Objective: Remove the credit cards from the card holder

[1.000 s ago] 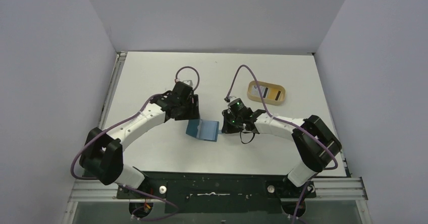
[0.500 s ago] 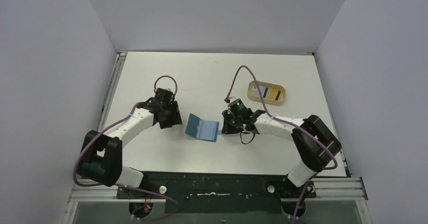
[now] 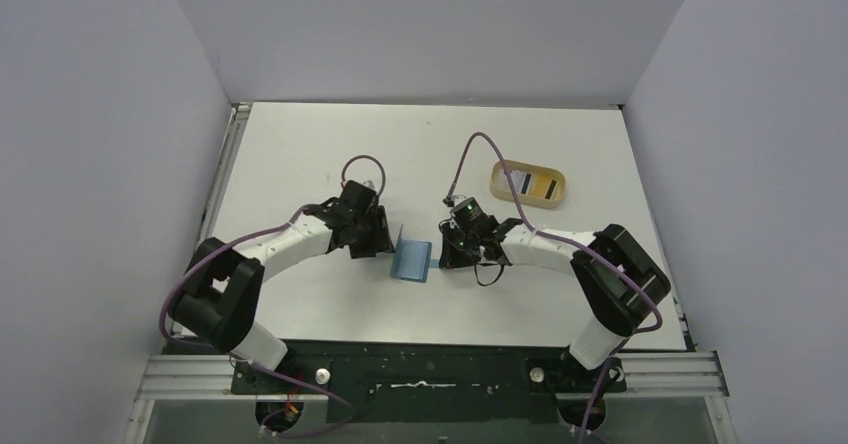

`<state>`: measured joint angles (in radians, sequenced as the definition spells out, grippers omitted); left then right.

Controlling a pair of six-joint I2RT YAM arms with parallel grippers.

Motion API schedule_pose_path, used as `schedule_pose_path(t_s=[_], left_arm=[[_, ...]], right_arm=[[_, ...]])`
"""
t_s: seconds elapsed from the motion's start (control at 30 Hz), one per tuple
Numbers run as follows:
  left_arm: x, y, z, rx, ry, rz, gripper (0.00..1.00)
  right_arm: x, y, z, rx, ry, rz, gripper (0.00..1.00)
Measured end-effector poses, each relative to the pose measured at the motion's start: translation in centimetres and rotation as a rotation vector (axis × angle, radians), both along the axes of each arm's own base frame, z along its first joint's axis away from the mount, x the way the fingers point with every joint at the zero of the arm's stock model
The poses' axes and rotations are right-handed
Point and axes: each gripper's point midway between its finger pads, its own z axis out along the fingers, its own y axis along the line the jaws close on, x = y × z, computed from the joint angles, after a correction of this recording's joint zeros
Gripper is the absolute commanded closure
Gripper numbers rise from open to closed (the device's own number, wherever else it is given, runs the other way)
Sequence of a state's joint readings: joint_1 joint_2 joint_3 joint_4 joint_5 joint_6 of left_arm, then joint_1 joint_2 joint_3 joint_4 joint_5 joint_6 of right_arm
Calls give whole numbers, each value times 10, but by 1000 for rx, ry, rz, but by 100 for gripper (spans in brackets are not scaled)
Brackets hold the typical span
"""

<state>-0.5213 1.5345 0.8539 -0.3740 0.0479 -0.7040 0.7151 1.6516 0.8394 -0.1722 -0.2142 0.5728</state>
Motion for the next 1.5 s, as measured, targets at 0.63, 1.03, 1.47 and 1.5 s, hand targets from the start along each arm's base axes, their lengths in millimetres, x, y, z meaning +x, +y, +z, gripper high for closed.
schedule_pose_path(t_s=[0.63, 1.03, 1.47, 1.5], left_arm=[[-5, -48, -17, -63, 15, -38, 60], [-4, -62, -20, -241, -4, 29, 79], [-14, -57, -16, -323, 9, 68, 100], [-14, -58, -16, -323, 9, 68, 100]], right_arm=[[0, 0, 0, 2, 2, 3, 100], [1, -3, -1, -3, 5, -6, 100], [2, -3, 1, 0, 5, 3, 100], [2, -2, 2, 1, 6, 5, 100]])
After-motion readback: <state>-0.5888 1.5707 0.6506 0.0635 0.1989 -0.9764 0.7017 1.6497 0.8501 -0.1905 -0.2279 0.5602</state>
